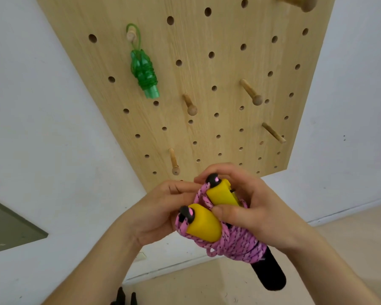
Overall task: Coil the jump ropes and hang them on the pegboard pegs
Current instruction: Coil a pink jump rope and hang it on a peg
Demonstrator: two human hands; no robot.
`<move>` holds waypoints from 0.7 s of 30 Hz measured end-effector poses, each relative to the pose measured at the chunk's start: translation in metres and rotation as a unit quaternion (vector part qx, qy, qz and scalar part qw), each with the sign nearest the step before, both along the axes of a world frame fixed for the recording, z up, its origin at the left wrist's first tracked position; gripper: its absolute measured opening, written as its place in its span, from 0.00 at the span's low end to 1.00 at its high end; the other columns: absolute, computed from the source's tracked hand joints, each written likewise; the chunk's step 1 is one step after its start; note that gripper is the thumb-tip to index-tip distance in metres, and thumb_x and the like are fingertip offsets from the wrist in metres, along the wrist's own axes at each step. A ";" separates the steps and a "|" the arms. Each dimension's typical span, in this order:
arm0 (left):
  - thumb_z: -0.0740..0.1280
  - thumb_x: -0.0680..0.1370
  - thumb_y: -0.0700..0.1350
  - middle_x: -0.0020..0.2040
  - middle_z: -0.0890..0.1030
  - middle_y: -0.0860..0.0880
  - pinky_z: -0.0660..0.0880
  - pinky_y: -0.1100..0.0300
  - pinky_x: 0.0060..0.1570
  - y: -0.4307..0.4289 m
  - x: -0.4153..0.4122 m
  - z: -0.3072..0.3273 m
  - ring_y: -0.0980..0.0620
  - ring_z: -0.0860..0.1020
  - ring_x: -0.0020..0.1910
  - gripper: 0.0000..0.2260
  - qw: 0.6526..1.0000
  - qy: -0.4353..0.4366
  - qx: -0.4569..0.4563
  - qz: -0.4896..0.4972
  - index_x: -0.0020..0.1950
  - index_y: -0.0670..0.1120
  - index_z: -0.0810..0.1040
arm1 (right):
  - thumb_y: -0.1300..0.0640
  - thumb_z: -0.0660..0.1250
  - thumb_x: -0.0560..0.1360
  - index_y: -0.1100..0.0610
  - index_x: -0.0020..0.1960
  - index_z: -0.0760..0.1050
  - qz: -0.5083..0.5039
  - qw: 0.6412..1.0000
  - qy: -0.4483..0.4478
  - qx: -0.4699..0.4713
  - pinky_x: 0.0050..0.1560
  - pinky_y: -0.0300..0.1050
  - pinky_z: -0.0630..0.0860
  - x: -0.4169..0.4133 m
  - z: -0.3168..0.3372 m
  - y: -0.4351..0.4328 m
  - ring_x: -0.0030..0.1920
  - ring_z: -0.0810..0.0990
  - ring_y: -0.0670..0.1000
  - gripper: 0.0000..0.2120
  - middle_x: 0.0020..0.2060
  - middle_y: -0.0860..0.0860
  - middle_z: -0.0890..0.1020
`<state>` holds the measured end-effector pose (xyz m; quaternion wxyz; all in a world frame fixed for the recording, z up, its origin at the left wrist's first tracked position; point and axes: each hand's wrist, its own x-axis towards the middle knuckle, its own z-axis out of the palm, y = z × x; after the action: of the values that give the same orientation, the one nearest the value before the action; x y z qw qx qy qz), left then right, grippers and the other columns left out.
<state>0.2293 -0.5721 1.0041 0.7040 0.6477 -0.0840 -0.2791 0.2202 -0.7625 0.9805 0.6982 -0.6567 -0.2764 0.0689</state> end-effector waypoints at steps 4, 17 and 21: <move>0.71 0.73 0.43 0.46 0.85 0.47 0.80 0.55 0.44 0.001 0.003 -0.005 0.48 0.83 0.46 0.06 0.987 -0.134 0.087 0.007 0.46 0.51 0.86 | 0.66 0.68 0.70 0.56 0.60 0.76 0.024 0.987 0.109 0.116 0.52 0.57 0.80 0.000 -0.007 0.001 0.56 0.80 0.63 0.19 0.57 0.58 0.81; 0.68 0.70 0.51 0.26 0.62 0.47 0.60 0.62 0.29 0.041 0.033 0.039 0.52 0.60 0.26 0.16 0.911 -0.306 0.259 -0.100 0.26 0.48 0.67 | 0.56 0.75 0.70 0.52 0.65 0.74 0.224 0.922 0.295 0.109 0.51 0.55 0.80 -0.018 0.005 -0.009 0.51 0.82 0.63 0.25 0.61 0.63 0.78; 0.70 0.70 0.53 0.29 0.66 0.46 0.64 0.64 0.32 0.044 0.032 0.039 0.52 0.64 0.29 0.16 0.923 -0.286 0.239 -0.096 0.27 0.48 0.69 | 0.57 0.73 0.72 0.51 0.67 0.72 0.259 0.902 0.331 0.101 0.50 0.55 0.80 -0.011 -0.001 -0.019 0.51 0.82 0.65 0.25 0.61 0.65 0.77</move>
<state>0.2614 -0.5284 1.0436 0.4440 0.8378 -0.2746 -0.1597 0.2091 -0.7815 0.9800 0.7697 -0.4270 -0.1955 0.4325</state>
